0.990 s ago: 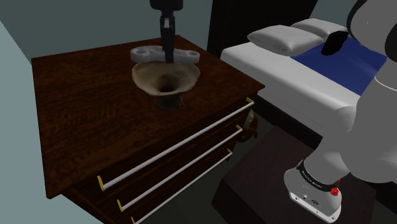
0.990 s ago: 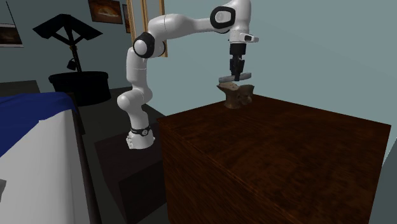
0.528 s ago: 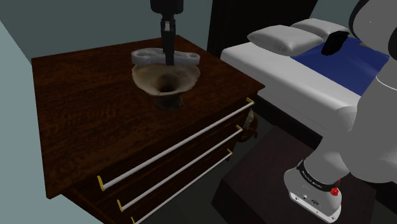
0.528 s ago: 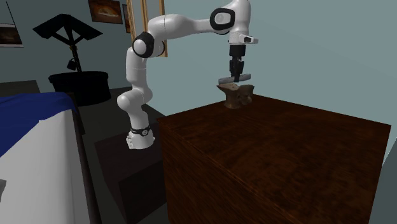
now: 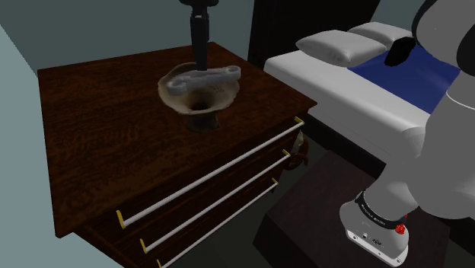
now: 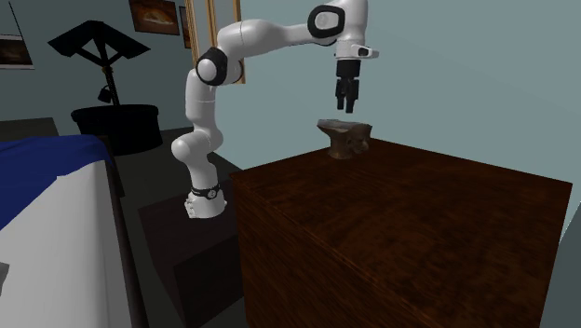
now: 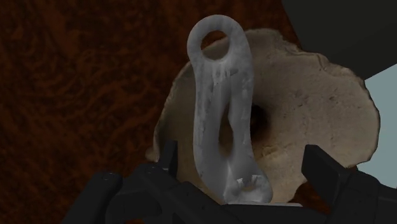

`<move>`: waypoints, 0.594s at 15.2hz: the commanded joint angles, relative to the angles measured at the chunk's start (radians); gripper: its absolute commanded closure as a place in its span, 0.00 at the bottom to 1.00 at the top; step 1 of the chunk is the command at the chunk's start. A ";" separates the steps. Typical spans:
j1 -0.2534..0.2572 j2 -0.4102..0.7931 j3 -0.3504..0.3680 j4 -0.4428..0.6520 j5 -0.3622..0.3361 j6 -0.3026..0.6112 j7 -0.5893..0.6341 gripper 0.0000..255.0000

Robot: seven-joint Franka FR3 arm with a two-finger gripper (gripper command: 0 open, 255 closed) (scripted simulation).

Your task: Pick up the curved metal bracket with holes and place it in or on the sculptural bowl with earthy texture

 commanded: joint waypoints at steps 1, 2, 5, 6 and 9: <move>0.004 0.036 0.001 0.113 -0.005 -0.078 0.000 0.00; 0.008 0.060 0.002 0.176 -0.009 -0.118 0.001 0.00; 0.008 0.059 0.002 0.176 -0.009 -0.118 0.001 0.00; 0.008 0.060 0.002 0.176 -0.009 -0.118 0.001 0.00; 0.008 0.060 0.002 0.176 -0.009 -0.118 0.001 0.00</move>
